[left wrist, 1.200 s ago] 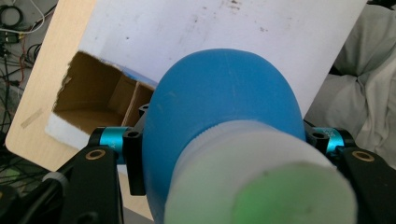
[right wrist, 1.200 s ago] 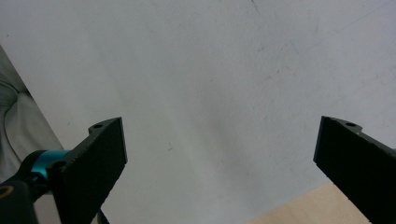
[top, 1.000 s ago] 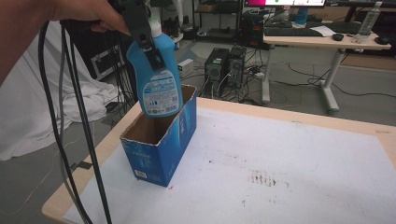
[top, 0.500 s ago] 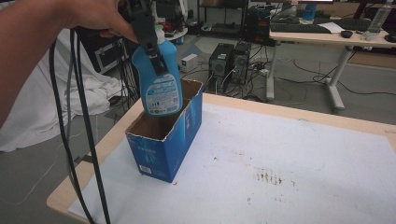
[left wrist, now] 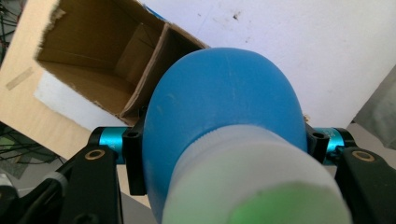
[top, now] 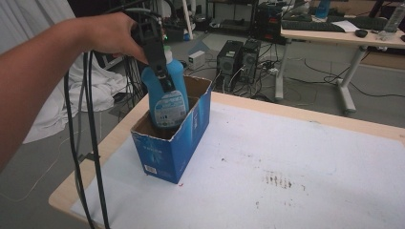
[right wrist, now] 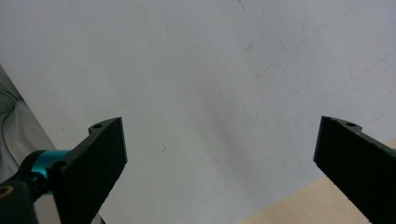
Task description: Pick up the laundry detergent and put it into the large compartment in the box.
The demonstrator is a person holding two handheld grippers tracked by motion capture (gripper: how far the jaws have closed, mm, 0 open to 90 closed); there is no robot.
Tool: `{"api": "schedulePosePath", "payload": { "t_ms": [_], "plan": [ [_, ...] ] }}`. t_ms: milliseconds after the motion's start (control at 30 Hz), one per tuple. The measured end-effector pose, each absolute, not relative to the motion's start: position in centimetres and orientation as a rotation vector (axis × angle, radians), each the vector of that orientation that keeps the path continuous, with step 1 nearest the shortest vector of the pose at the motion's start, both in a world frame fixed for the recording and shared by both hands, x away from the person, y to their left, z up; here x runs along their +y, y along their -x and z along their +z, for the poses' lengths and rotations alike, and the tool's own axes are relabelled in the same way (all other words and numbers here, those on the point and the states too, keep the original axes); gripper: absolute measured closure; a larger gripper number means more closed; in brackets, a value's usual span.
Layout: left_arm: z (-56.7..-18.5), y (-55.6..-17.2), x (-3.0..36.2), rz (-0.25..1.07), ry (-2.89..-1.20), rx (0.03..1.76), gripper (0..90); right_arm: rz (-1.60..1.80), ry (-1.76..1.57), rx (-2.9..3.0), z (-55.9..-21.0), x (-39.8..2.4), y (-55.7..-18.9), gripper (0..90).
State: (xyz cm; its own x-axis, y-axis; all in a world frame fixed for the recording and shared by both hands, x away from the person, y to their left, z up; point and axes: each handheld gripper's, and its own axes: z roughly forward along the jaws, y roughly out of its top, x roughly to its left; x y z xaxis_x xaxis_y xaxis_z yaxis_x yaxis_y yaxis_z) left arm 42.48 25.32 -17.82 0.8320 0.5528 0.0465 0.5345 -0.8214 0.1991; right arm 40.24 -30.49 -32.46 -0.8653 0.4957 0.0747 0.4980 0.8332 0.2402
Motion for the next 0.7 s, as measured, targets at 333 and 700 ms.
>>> {"api": "schedulePosePath", "payload": {
  "t_ms": [333,700],
  "plan": [
    [-22.3,-42.7,25.5,0.101,-2.865,0.831,38.0,-0.375,0.807,-3.001,-32.6,-30.2,-40.4,1.7],
    [-26.1,-43.1,25.5,0.065,-2.882,0.855,37.9,-0.369,0.799,-2.999,-32.7,-30.0,-40.4,1.7]
  ]
}}
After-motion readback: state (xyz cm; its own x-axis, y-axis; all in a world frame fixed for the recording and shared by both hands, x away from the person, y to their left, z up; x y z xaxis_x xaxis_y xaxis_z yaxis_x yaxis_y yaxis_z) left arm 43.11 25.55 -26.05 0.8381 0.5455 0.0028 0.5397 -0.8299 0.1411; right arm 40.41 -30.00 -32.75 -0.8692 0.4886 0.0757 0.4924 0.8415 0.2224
